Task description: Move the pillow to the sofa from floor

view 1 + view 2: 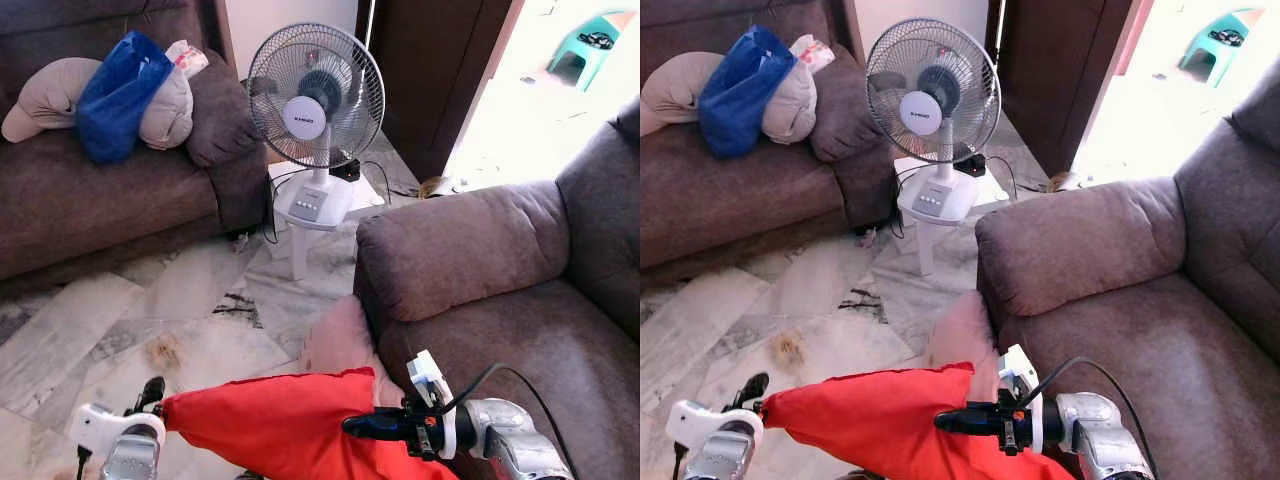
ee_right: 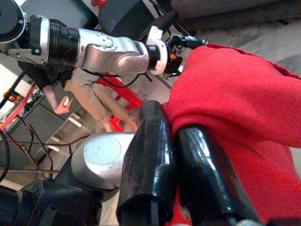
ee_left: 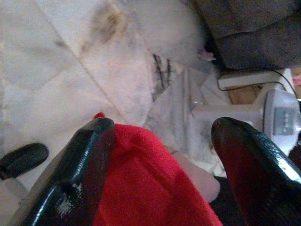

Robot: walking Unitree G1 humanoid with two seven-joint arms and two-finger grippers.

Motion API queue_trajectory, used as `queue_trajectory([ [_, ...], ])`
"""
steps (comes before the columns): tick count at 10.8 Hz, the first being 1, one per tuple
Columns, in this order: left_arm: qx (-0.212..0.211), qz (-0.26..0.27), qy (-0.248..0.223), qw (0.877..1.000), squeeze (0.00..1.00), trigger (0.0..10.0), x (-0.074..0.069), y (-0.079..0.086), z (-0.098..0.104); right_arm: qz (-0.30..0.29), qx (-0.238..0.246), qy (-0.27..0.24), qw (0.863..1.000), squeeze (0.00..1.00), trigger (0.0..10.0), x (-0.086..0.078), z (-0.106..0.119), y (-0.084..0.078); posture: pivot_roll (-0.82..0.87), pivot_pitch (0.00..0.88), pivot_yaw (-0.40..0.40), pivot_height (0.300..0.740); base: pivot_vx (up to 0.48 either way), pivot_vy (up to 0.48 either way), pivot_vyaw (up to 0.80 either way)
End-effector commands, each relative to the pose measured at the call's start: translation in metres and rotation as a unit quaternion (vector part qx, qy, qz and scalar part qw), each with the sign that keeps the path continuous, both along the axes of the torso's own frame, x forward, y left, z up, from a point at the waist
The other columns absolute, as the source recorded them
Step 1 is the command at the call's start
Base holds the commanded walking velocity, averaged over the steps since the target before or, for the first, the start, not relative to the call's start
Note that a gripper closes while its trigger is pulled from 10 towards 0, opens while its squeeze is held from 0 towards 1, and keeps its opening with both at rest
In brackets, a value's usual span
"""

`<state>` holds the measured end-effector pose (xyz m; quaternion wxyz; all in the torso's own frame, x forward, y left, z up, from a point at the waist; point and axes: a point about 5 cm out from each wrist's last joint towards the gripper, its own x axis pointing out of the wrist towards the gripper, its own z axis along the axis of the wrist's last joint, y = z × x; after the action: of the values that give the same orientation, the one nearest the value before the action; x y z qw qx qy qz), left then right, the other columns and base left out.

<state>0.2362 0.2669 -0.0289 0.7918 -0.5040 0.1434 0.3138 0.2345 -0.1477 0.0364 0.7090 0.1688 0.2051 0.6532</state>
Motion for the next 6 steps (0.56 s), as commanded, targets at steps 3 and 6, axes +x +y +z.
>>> queue_trajectory([
  [3,-0.042,0.021,0.023,0.999,0.0,10.0,-0.001,-0.001,-0.004,0.009,0.019,-0.035,0.999,0.0,10.0,0.009,0.014,0.005,0.14,0.128,-0.029,0.74,0.0,0.0,0.0],
  [6,-0.052,-0.007,0.033,0.998,0.0,10.0,0.002,-0.012,-0.007,0.011,0.017,-0.036,0.999,0.0,10.0,0.009,0.014,0.005,0.13,0.128,-0.032,0.74,0.0,0.0,0.0],
])
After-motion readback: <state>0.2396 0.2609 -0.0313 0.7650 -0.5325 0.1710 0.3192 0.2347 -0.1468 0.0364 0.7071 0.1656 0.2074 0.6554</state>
